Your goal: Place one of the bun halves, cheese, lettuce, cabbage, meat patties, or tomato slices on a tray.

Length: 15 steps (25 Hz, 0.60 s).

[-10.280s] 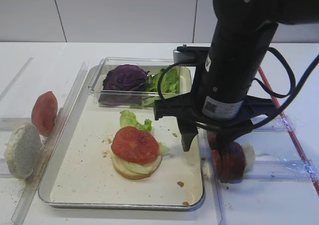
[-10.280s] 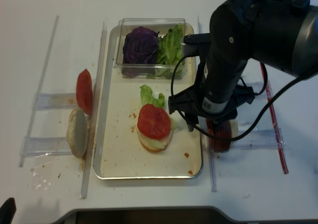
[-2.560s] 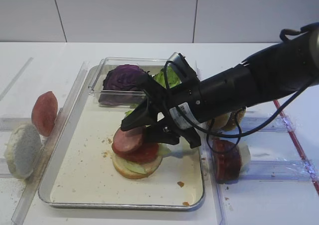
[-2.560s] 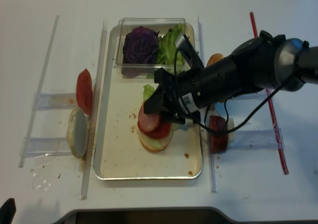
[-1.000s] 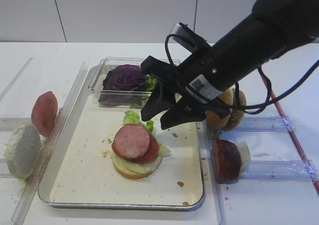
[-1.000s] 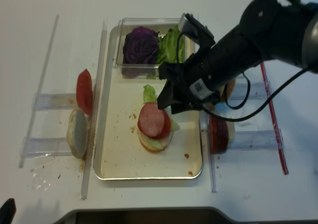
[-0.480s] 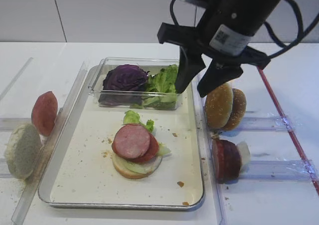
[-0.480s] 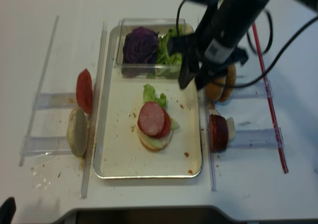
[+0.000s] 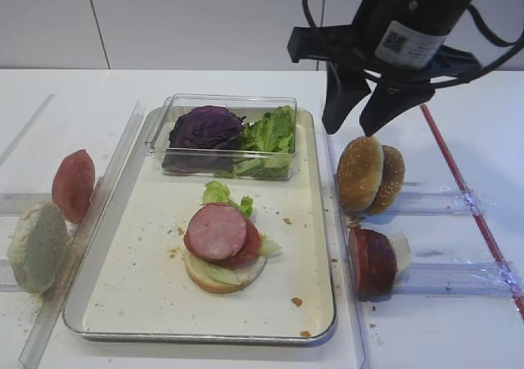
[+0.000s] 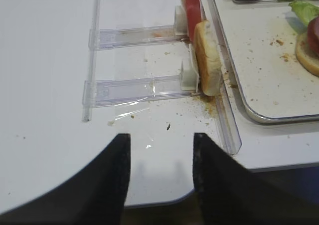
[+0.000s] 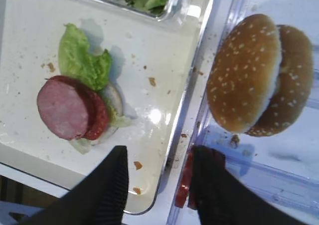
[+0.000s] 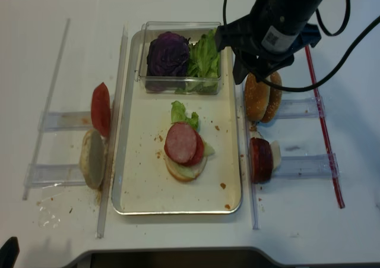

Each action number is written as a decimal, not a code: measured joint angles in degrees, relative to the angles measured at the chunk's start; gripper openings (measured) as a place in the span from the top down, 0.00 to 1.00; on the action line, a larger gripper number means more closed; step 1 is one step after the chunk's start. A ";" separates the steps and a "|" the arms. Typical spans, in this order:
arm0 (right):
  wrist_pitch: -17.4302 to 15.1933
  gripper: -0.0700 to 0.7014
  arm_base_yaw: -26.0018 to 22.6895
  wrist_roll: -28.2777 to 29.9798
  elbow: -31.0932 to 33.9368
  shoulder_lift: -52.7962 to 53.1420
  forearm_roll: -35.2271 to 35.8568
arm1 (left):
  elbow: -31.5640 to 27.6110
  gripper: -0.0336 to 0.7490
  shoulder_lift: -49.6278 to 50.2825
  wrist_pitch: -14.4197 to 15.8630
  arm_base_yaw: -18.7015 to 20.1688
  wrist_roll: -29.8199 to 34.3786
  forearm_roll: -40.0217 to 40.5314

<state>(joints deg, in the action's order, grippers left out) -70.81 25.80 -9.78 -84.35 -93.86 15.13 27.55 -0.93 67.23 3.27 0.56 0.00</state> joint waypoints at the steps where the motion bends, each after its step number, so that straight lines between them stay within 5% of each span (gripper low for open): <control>1: 0.01 0.47 -0.75 0.00 0.00 0.14 -0.27 | 0.00 0.59 0.00 0.00 0.00 0.00 0.00; 15: -0.52 0.47 -24.98 7.09 4.75 12.96 -5.59 | 0.00 0.59 0.00 0.00 0.00 0.00 0.00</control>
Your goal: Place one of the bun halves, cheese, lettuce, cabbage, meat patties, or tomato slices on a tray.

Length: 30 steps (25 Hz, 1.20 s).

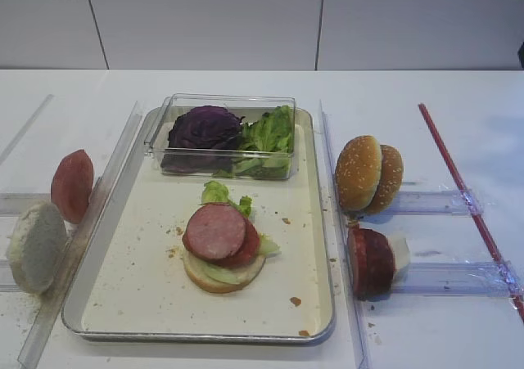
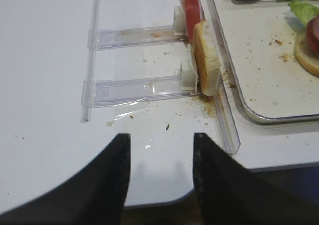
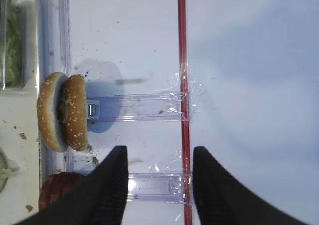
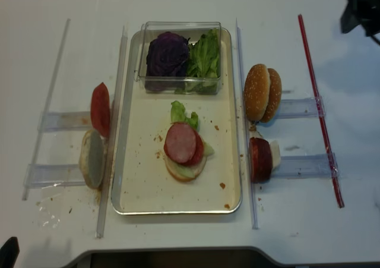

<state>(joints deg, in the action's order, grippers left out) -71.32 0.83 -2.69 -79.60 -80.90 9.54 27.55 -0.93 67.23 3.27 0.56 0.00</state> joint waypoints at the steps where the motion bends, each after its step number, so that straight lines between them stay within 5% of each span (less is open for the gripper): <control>1: 0.00 0.47 -0.39 0.98 0.12 0.57 0.00 | 0.00 0.59 0.00 0.00 0.00 0.00 0.00; 11: -0.03 0.47 -0.64 6.11 6.76 5.57 0.26 | 0.00 0.59 0.00 0.00 0.00 0.00 0.00; 30: -0.59 0.50 -0.64 6.82 26.93 37.26 -3.07 | 0.00 0.59 0.00 0.00 0.00 0.00 0.00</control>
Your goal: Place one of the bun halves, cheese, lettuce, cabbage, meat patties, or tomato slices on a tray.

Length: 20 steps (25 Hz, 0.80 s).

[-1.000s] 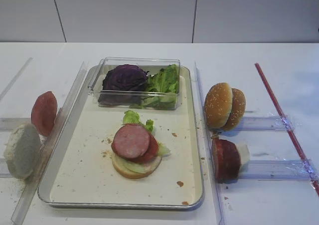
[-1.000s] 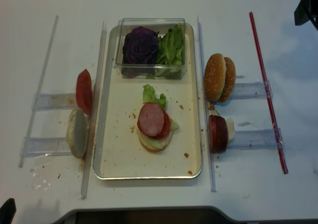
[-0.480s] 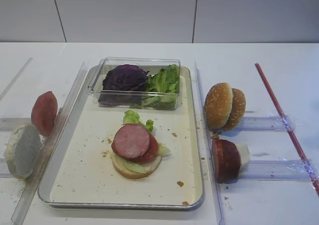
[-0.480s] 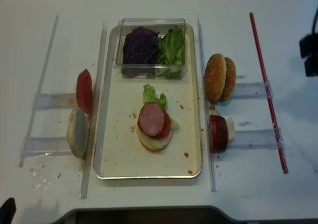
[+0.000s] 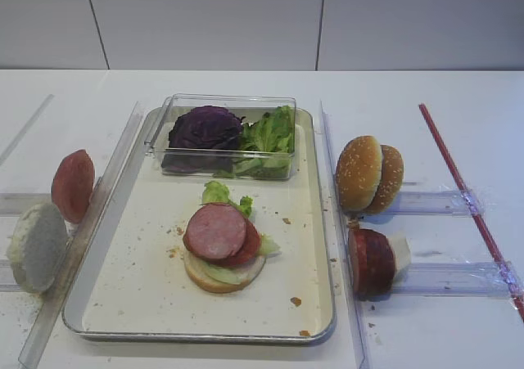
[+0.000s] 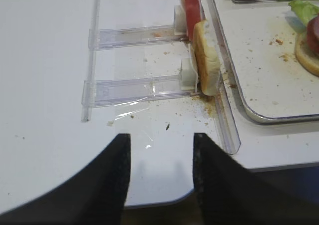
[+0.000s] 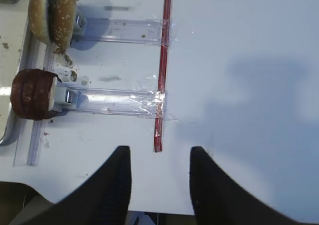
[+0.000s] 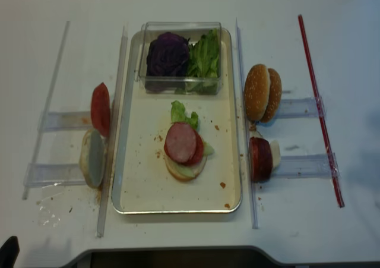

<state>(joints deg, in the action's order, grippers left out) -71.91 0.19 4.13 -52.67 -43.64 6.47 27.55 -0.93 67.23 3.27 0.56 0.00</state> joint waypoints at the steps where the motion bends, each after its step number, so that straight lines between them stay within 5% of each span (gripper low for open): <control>1: -0.14 0.51 0.00 0.08 0.97 1.64 0.01 | 0.00 0.59 0.00 0.00 0.00 0.00 0.00; 20: -0.79 0.54 0.00 8.23 15.58 27.64 0.90 | 0.00 0.59 0.00 0.00 0.00 0.00 0.00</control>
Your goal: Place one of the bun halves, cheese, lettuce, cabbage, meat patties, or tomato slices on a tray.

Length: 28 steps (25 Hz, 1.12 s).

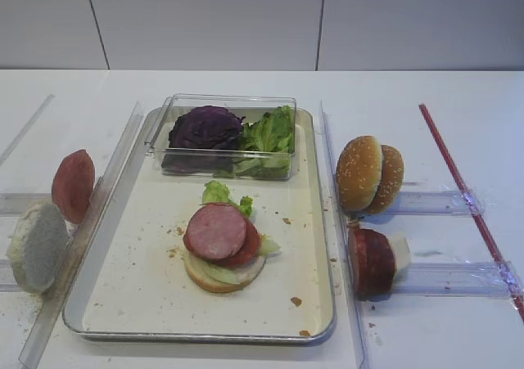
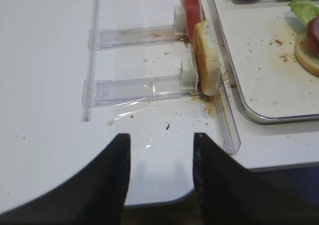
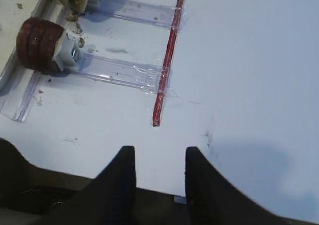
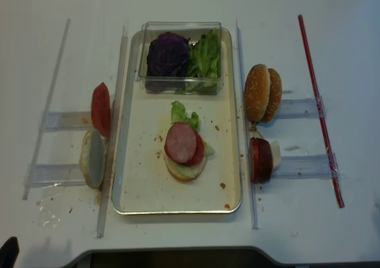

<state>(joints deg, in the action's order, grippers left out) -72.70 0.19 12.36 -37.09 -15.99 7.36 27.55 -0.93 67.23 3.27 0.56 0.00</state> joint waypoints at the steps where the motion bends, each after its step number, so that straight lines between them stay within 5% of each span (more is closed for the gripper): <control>1: -0.11 0.55 0.00 0.00 1.17 1.45 -0.01 | 0.00 0.59 0.00 0.00 0.00 0.00 0.00; 12: 1.88 0.60 0.00 0.21 8.14 16.36 -0.01 | 0.00 0.59 0.00 0.00 0.00 0.00 0.00; 17: 5.58 0.64 0.00 0.34 9.75 16.91 -0.01 | 0.00 0.59 0.00 0.00 0.00 0.00 0.00; 28: 6.54 0.79 0.00 0.14 9.89 16.91 -0.01 | 0.00 0.59 0.00 0.00 0.00 0.00 0.00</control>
<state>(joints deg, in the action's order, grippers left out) -66.17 0.19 12.50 -27.20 0.92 7.35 27.55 -0.93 67.23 3.27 0.56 0.00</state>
